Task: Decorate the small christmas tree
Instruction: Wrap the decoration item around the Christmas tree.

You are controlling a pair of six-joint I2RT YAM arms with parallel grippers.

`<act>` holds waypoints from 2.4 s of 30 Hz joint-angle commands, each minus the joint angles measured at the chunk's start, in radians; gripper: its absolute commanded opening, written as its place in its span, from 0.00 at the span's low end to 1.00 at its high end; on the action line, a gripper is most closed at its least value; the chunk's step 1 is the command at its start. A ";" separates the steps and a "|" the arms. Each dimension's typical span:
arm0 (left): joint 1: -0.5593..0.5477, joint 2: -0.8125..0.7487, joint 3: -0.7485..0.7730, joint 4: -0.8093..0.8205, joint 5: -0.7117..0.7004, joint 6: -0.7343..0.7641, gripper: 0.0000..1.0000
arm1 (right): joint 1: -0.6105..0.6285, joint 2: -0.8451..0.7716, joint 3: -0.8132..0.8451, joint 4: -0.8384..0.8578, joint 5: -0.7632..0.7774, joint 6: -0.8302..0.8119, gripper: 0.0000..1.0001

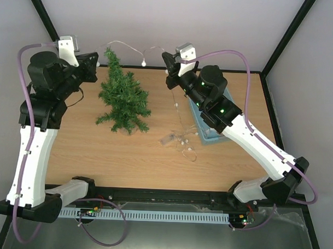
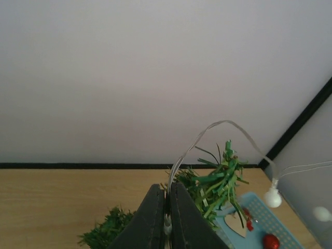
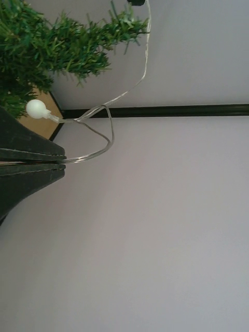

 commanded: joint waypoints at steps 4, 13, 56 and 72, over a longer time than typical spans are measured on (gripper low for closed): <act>0.041 -0.021 -0.069 -0.016 0.186 -0.121 0.02 | -0.006 -0.046 0.007 -0.105 -0.028 0.027 0.02; 0.062 -0.071 -0.195 0.120 0.346 -0.271 0.03 | -0.006 -0.100 -0.032 -0.149 -0.302 0.181 0.02; -0.005 -0.283 -0.410 0.010 0.247 -0.080 0.72 | 0.092 -0.045 -0.220 0.087 -0.713 0.618 0.02; -0.149 -0.411 -0.660 0.288 0.716 -0.013 0.68 | 0.118 0.006 -0.196 0.258 -0.695 0.797 0.02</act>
